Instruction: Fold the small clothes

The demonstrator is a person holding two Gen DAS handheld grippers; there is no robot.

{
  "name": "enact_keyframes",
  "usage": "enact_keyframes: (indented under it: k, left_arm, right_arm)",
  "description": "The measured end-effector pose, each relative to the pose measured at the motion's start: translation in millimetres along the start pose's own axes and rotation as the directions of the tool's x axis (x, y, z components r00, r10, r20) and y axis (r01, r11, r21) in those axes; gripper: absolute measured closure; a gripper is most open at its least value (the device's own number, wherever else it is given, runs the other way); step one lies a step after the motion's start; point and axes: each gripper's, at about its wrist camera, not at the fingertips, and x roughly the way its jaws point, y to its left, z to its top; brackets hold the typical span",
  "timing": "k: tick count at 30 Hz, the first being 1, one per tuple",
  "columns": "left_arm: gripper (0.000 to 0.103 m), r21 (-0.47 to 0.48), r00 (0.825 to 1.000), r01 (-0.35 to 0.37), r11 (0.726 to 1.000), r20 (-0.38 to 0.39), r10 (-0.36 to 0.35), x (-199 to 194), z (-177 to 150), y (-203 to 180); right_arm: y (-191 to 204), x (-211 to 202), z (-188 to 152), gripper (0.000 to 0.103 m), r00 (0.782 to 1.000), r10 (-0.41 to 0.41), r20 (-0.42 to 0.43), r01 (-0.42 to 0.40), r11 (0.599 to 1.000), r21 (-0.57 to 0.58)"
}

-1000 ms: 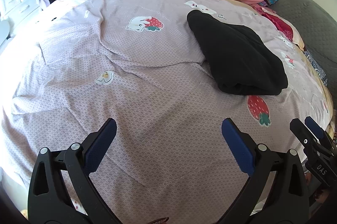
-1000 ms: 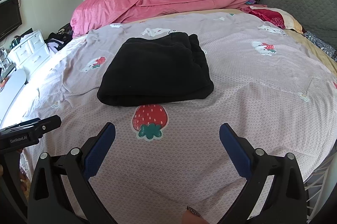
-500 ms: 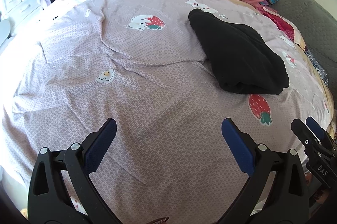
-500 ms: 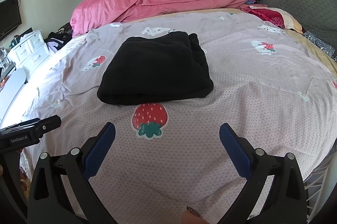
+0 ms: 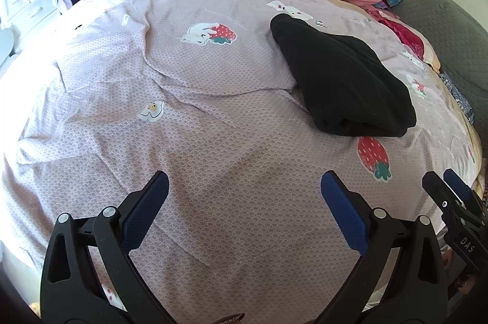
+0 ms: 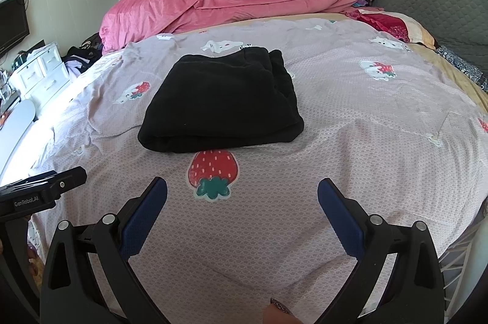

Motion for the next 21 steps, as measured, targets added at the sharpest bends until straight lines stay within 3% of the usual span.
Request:
enact_keyframes:
  k: [9, 11, 14, 16, 18, 20, 21]
  left_arm:
    - [0.009, 0.012, 0.999, -0.051, 0.999, -0.012, 0.051, -0.1, -1.6, 0.6]
    - [0.009, 0.003, 0.998, -0.066, 0.998, -0.023, 0.066, 1.3, -2.8, 4.8]
    - [0.009, -0.034, 0.997, -0.081, 0.996, -0.021, 0.08, 0.2, -3.5, 15.8]
    - [0.009, -0.071, 0.997, -0.073, 0.995, -0.019, 0.072, -1.9, -3.4, 29.3]
    - [0.009, -0.114, 0.997, -0.081, 0.99, -0.015, 0.08, -4.4, -0.4, 49.9]
    - [0.009, -0.164, 0.995, -0.102, 0.981, -0.016, 0.1, -5.1, 5.3, 75.8]
    - [0.009, -0.199, 0.993, -0.119, 0.973, -0.022, 0.116, -4.5, 9.8, 96.1]
  right_arm:
    - [-11.6, 3.5, -0.5, 0.005, 0.999, -0.048, -0.02, 0.049, 0.998, 0.048]
    - [-24.1, 1.7, -2.1, 0.005, 0.995, -0.095, -0.024, 0.097, 0.991, 0.096]
    - [-61.6, -4.4, -8.1, 0.005, 0.97, -0.239, -0.039, 0.242, 0.95, 0.195]
    - [-100.5, -11.8, -16.5, 0.005, 0.938, -0.341, -0.07, 0.347, 0.898, 0.271]
    - [-146.3, -20.1, -25.3, 0.005, 0.886, -0.445, -0.129, 0.461, 0.82, 0.339]
    - [-210.3, -38.7, -37.4, 0.005, 0.816, -0.548, -0.184, 0.568, 0.699, 0.434]
    - [-239.4, -49.7, -43.5, 0.005, 0.768, -0.606, -0.207, 0.622, 0.629, 0.467]
